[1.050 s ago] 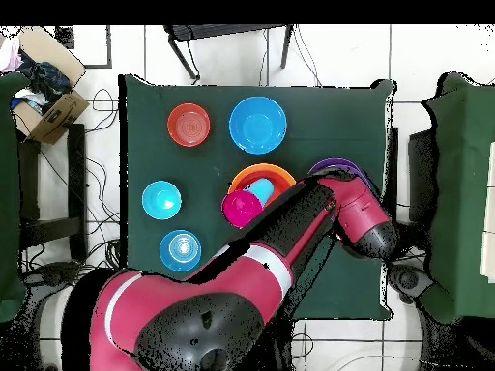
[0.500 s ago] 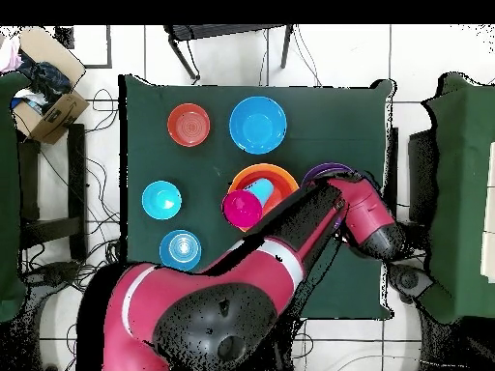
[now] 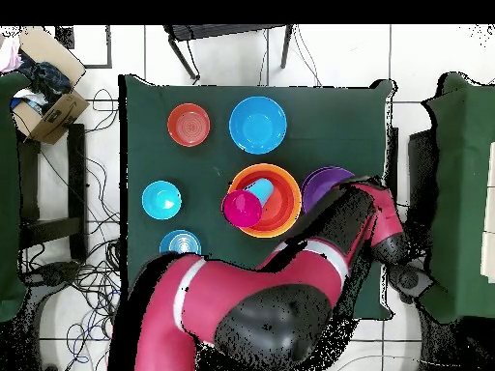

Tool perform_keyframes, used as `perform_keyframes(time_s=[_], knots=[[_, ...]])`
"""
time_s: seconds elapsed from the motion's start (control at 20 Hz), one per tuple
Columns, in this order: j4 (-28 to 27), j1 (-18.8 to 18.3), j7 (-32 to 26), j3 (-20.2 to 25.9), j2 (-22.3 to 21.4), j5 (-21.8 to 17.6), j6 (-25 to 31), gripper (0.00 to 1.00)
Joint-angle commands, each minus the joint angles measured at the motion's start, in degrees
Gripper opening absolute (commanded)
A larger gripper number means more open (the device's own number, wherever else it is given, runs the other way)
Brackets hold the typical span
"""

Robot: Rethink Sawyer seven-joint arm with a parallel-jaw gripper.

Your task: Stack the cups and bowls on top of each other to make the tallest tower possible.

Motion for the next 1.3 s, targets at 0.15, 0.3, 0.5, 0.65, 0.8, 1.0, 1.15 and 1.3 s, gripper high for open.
perform_keyframes(time_s=[0.15, 0.3, 0.5, 0.65, 0.8, 1.0, 1.15, 1.3], knots=[[0.9, -6.2, -19.3, 18.4, -4.4, 8.2, -12.2, 1.00], [1.8, -8.5, -18.5, 20.0, -6.1, 11.2, -15.4, 1.00], [1.6, -10.1, -18.8, 20.2, -6.3, 13.0, -17.3, 1.00], [0.7, -9.0, -17.4, 18.0, -5.1, 12.5, -14.7, 1.00], [0.3, -6.9, -15.5, 15.1, -4.4, 11.0, -11.5, 1.00], [0.3, -4.2, -16.3, 11.5, -3.7, 8.2, -7.4, 1.00], [1.0, -2.0, -18.6, 9.3, -2.7, 6.6, -5.2, 1.00], [2.6, 0.6, -18.8, 6.4, -1.8, 4.2, -4.1, 1.00]])
